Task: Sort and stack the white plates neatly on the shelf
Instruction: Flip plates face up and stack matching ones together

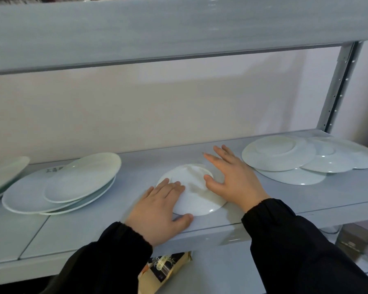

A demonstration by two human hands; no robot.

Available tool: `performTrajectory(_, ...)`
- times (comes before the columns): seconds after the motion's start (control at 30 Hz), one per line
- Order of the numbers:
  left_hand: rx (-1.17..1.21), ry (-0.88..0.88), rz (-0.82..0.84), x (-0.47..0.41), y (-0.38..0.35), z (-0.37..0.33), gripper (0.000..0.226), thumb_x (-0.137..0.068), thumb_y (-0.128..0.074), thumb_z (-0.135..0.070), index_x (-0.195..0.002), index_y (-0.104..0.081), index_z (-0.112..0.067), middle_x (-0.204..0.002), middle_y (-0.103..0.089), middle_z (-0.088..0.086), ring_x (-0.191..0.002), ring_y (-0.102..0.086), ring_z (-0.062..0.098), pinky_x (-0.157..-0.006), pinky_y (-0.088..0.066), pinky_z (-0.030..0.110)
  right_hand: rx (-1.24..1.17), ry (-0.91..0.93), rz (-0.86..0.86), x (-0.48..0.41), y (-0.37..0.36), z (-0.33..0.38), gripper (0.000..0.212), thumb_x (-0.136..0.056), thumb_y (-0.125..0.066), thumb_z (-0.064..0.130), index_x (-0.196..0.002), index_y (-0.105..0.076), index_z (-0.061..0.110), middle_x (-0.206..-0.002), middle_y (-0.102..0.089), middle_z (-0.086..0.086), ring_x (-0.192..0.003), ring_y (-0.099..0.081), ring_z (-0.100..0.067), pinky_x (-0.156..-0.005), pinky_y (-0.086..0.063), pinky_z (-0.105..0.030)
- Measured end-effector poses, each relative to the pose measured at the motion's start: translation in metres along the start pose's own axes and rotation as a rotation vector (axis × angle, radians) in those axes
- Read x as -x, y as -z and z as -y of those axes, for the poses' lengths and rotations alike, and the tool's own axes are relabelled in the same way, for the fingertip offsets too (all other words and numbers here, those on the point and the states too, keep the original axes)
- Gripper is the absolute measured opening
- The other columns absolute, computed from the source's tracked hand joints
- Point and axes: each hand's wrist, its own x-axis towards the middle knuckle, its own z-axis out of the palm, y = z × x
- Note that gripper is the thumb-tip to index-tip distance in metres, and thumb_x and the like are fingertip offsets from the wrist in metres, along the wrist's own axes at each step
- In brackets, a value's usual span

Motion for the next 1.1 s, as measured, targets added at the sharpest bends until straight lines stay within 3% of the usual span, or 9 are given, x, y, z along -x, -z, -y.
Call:
performTrajectory(0.17,-0.115,-0.086,-0.183,0.043,0.01,0.005,0.08,-0.074,-0.05,-0.073,-0.13,-0.057,-0.016,-0.132,-0.057,-0.001,-0.129,-0.039,0.013,-0.111,-0.023,0.024,-0.014,0.049,0.037,0.003,-0.003,0.003,0.078,-0.077,-0.033,0.07,-0.148,-0.045,0.038,-0.163,-0.026,0.01,-0.152,-0.009,-0.005,-0.117,-0.024,-0.029)
performTrajectory(0.27,-0.162,-0.155,-0.224,0.062,0.013,0.008,0.072,-0.068,-0.057,-0.068,-0.117,-0.063,-0.016,-0.116,-0.063,-0.001,-0.113,-0.046,0.011,-0.098,-0.038,0.023,0.002,0.105,0.058,0.003,-0.005,0.003,0.077,-0.08,-0.034,0.07,-0.148,-0.045,0.037,-0.164,-0.026,0.008,-0.153,-0.008,-0.005,-0.118,-0.027,-0.034)
performTrajectory(0.37,-0.186,-0.192,-0.228,0.077,0.016,0.008,0.057,-0.062,-0.071,-0.047,-0.111,-0.061,-0.02,-0.111,-0.063,-0.004,-0.102,-0.056,0.012,-0.075,-0.057,0.027,0.003,0.125,0.069,0.003,-0.006,0.004,0.077,-0.08,-0.034,0.07,-0.148,-0.044,0.037,-0.164,-0.025,0.007,-0.153,-0.008,-0.005,-0.118,-0.026,-0.033)
performTrajectory(0.47,-0.187,-0.166,-0.211,0.086,0.019,0.0,0.062,-0.052,-0.083,-0.038,-0.107,-0.062,-0.02,-0.108,-0.063,-0.003,-0.095,-0.063,0.014,-0.067,-0.058,0.025,0.004,0.122,0.072,0.004,-0.005,0.004,0.077,-0.079,-0.035,0.071,-0.149,-0.044,0.038,-0.164,-0.024,0.008,-0.152,-0.007,-0.004,-0.119,-0.026,-0.034)
performTrajectory(0.63,-0.223,-0.132,-0.202,0.095,0.032,0.0,0.062,-0.052,-0.081,-0.035,-0.109,-0.065,-0.019,-0.11,-0.065,-0.004,-0.091,-0.068,0.013,-0.053,-0.054,0.022,0.021,0.115,0.107,0.004,-0.004,0.005,0.08,-0.078,-0.033,0.071,-0.15,-0.042,0.038,-0.165,-0.021,0.01,-0.152,-0.005,-0.004,-0.119,-0.022,-0.031)
performTrajectory(0.77,-0.213,-0.034,-0.214,0.102,0.063,0.006,0.046,-0.068,-0.055,-0.033,-0.113,-0.061,-0.025,-0.108,-0.064,-0.01,-0.077,-0.066,0.009,-0.049,-0.048,0.019,-0.032,0.103,0.116,0.006,0.001,0.01,0.074,-0.082,-0.036,0.069,-0.149,-0.043,0.038,-0.163,-0.026,0.012,-0.151,-0.009,-0.002,-0.119,-0.023,-0.03)
performTrajectory(0.9,-0.057,0.107,-0.311,0.106,0.083,0.018,0.035,-0.078,-0.066,-0.017,-0.111,-0.058,-0.026,-0.098,-0.061,-0.011,-0.059,-0.055,0.01,-0.046,-0.034,0.015,-0.019,0.081,0.106,0.006,0.005,0.017,0.066,-0.085,-0.044,0.067,-0.147,-0.044,0.043,-0.159,-0.033,0.017,-0.147,-0.024,-0.001,-0.113,-0.03,-0.026)
performTrajectory(1.03,0.124,0.255,-0.515,0.114,0.096,0.03,0.018,-0.095,-0.048,-0.016,-0.108,-0.057,-0.026,-0.092,-0.053,-0.016,-0.073,-0.053,0.009,-0.059,-0.039,0.028,0.013,0.127,0.142,-0.001,0.002,0.038,0.059,-0.088,-0.051,0.059,-0.144,-0.047,0.043,-0.155,-0.038,0.017,-0.143,-0.032,-0.003,-0.107,-0.032,-0.023)
performTrajectory(1.1,0.177,0.31,-0.577,0.119,0.103,0.037,0.014,-0.094,-0.051,-0.016,-0.096,-0.053,-0.029,-0.082,-0.053,-0.015,-0.077,-0.052,0.006,-0.057,-0.036,0.024,0.02,0.172,0.163,-0.007,-0.002,0.055,0.061,-0.084,-0.047,0.063,-0.141,-0.049,0.043,-0.152,-0.042,0.017,-0.139,-0.037,-0.004,-0.106,-0.035,-0.024)
